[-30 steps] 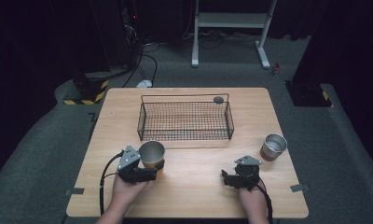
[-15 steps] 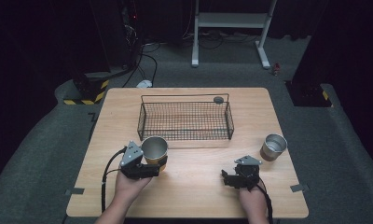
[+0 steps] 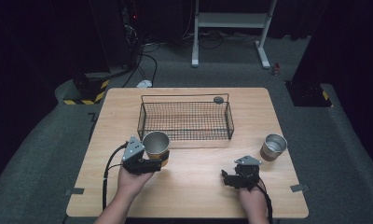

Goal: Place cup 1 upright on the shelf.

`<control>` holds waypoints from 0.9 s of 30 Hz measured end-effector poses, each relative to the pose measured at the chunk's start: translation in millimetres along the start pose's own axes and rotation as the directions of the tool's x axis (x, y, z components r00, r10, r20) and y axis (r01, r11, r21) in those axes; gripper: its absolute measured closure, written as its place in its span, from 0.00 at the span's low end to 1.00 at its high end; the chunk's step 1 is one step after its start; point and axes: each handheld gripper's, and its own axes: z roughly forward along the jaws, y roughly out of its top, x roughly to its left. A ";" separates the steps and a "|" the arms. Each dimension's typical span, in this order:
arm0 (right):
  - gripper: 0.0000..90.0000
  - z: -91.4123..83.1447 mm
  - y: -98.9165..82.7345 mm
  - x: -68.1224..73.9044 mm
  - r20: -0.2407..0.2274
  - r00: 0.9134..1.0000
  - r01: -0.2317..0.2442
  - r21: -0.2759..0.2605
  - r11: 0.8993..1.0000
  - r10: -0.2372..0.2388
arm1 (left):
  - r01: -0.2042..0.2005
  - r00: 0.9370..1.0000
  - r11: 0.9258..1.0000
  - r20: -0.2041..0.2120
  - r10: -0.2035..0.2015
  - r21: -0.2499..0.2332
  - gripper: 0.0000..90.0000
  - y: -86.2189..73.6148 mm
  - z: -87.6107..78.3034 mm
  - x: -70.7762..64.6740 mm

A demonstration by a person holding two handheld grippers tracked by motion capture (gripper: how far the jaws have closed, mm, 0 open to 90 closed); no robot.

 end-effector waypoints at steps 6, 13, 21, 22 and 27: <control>0.11 0.1 0.0 -0.2 0.000 1.000 0.003 -0.001 1.000 -0.003 | 0.005 1.000 1.000 -0.002 -0.005 -0.018 0.17 3.1 1.2 -0.1; 0.11 0.0 0.0 0.1 0.001 1.000 0.001 0.000 1.000 -0.001 | -0.009 1.000 1.000 0.000 0.009 -0.017 0.17 7.9 5.1 0.5; 0.11 -0.4 -0.3 0.8 0.001 1.000 -0.004 0.001 1.000 0.004 | -0.023 1.000 0.999 0.003 0.023 -0.025 0.17 11.2 11.0 -1.2; 0.11 -0.4 -0.3 0.8 0.001 1.000 -0.004 0.001 1.000 0.004 | -0.023 1.000 0.999 0.003 0.023 -0.025 0.17 11.2 11.0 -1.2; 0.11 -0.4 -0.3 0.8 0.001 1.000 -0.003 0.001 1.000 0.003 | -0.023 1.000 0.999 0.001 0.023 -0.023 0.17 12.6 14.7 -0.5</control>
